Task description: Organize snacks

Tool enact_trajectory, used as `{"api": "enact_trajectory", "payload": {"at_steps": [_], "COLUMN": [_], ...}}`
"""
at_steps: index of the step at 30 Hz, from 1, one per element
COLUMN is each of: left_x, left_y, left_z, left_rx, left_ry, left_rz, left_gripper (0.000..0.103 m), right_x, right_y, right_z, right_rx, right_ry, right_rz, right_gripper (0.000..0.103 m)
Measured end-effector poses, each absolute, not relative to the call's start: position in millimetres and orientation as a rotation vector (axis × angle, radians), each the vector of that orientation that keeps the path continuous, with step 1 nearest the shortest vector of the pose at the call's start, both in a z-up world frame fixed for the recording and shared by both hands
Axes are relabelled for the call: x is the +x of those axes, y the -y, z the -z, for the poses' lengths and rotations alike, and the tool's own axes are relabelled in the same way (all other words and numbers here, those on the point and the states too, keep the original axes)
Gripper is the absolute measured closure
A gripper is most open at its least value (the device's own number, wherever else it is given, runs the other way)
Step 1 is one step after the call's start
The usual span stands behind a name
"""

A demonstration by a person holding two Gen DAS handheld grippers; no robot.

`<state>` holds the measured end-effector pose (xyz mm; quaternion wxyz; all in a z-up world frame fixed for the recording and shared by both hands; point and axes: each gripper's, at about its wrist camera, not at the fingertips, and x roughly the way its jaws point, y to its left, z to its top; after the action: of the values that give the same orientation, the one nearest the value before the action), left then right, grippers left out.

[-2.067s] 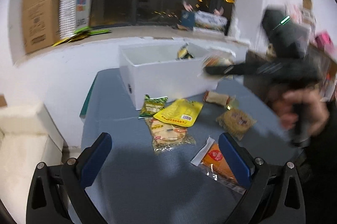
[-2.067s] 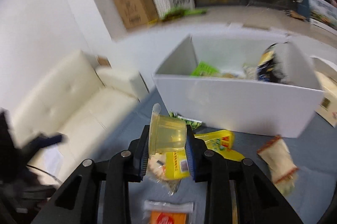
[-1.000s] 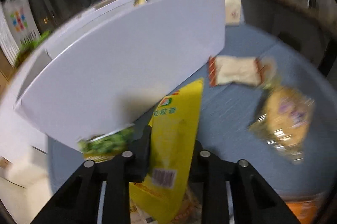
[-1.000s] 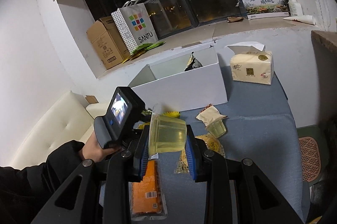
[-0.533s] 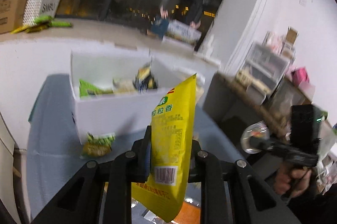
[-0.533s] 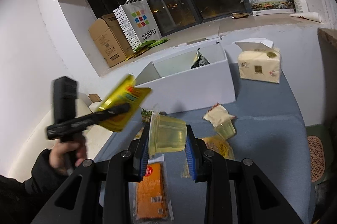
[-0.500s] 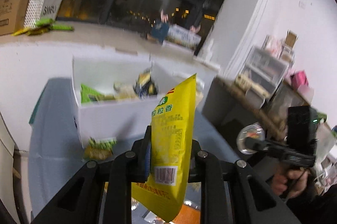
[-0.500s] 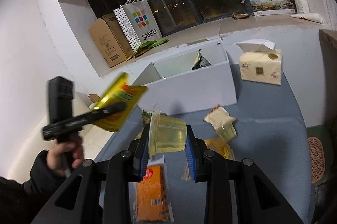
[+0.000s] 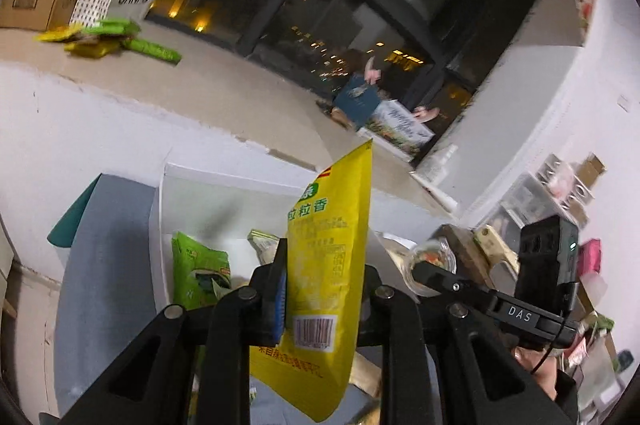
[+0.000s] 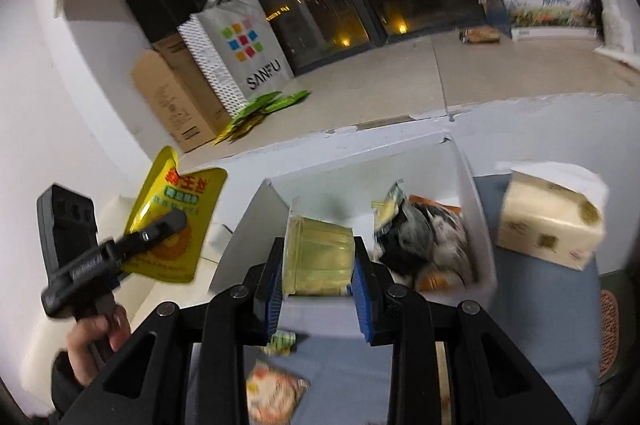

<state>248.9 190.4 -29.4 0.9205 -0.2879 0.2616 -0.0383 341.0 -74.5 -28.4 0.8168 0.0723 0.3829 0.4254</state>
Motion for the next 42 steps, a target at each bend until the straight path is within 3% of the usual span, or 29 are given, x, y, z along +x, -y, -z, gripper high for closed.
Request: {"api": "enact_trajectory", "payload": {"at_steps": [2, 4, 5, 6, 7, 8, 19, 30, 35, 42], "left_x": [265.8, 279.1, 280.7, 281.1, 280.4, 279.6, 236.9, 130.7, 87.1, 52.2], "left_y": [-191.3, -196.2, -197.6, -199.0, -199.3, -198.5, -165.9, -114.4, -90.9, -67.2], "left_z": [36.1, 41.7, 43.4, 43.4, 44.2, 44.1, 13.3, 12.2, 22.8, 40.3], "left_rx": [-0.579, -0.591, -0.591, -0.577, -0.564, -0.543, -0.334, -0.267, -0.258, -0.248], "left_ry": [-0.570, -0.614, -0.617, -0.607, -0.611, -0.623, -0.576, -0.518, -0.514, -0.535], "left_rz": [0.035, -0.005, -0.013, -0.019, -0.021, -0.029, -0.044, 0.003, 0.015, -0.001], "left_gripper": [0.067, 0.001, 0.001, 0.000, 0.000, 0.000, 0.000, 0.000, 0.000, 0.000], "right_x": [357.4, 369.7, 378.2, 384.0, 388.8, 391.8, 372.9, 271.9, 232.2, 190.5], "right_y": [55.8, 43.5, 36.8, 33.7, 32.2, 34.2, 52.5, 122.4, 160.1, 203.7], "right_z": [30.4, 31.5, 33.1, 34.1, 34.2, 33.1, 22.8, -5.4, 5.2, 48.4], "right_rx": [0.116, 0.091, 0.087, 0.090, 0.097, 0.122, 0.153, 0.087, 0.037, -0.040], "right_ry": [-0.832, -0.841, -0.862, -0.875, -0.881, -0.867, -0.804, -0.636, -0.602, -0.712], "right_rz": [-0.888, -0.871, -0.861, -0.852, -0.837, -0.818, -0.845, -0.977, -0.938, -0.875], "right_gripper": [0.070, 0.069, 0.066, 0.056, 0.021, 0.000, 0.000, 0.000, 0.000, 0.000]}}
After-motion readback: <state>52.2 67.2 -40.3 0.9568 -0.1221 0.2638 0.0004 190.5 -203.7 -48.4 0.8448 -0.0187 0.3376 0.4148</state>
